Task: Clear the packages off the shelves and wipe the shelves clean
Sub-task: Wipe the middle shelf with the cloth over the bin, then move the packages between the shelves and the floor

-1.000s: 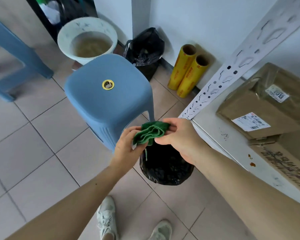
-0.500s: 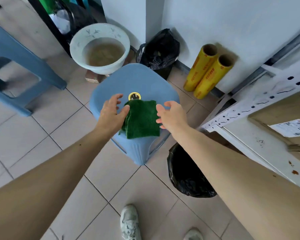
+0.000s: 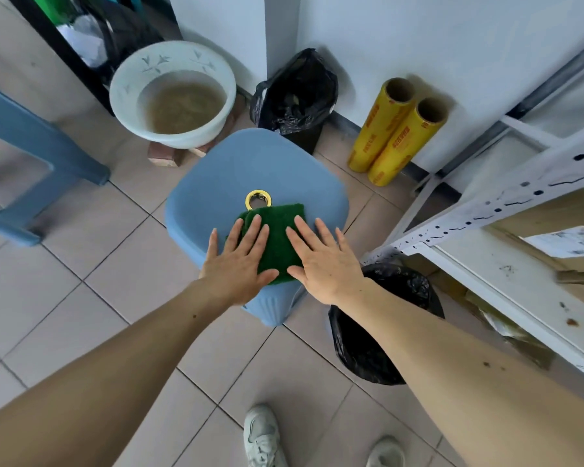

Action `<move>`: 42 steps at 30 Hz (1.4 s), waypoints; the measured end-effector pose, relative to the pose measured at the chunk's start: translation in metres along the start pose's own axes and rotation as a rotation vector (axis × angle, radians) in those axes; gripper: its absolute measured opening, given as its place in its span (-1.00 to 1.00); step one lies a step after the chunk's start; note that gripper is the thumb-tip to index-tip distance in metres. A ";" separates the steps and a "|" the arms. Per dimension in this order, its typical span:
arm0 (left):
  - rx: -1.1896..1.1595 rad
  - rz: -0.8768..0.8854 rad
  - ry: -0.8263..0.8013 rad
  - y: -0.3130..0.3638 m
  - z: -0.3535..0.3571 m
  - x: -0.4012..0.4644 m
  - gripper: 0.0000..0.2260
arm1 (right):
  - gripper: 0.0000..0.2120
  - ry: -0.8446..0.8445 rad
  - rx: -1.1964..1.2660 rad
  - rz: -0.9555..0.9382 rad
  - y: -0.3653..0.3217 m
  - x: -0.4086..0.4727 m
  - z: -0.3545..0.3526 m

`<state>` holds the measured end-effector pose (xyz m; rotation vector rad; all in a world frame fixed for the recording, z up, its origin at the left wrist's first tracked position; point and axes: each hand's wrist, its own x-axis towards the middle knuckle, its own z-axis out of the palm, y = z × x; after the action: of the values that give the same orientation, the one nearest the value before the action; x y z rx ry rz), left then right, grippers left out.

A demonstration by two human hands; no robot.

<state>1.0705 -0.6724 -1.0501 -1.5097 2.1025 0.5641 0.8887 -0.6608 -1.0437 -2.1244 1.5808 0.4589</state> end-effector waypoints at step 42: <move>0.611 1.041 -0.096 0.547 -0.078 -0.313 -0.62 | -0.56 0.017 0.668 0.987 0.154 -0.707 0.070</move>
<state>0.6227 -0.3172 -0.7729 0.0040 2.5349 0.2481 0.5384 -0.0896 -0.7629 -0.7823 2.2998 0.1446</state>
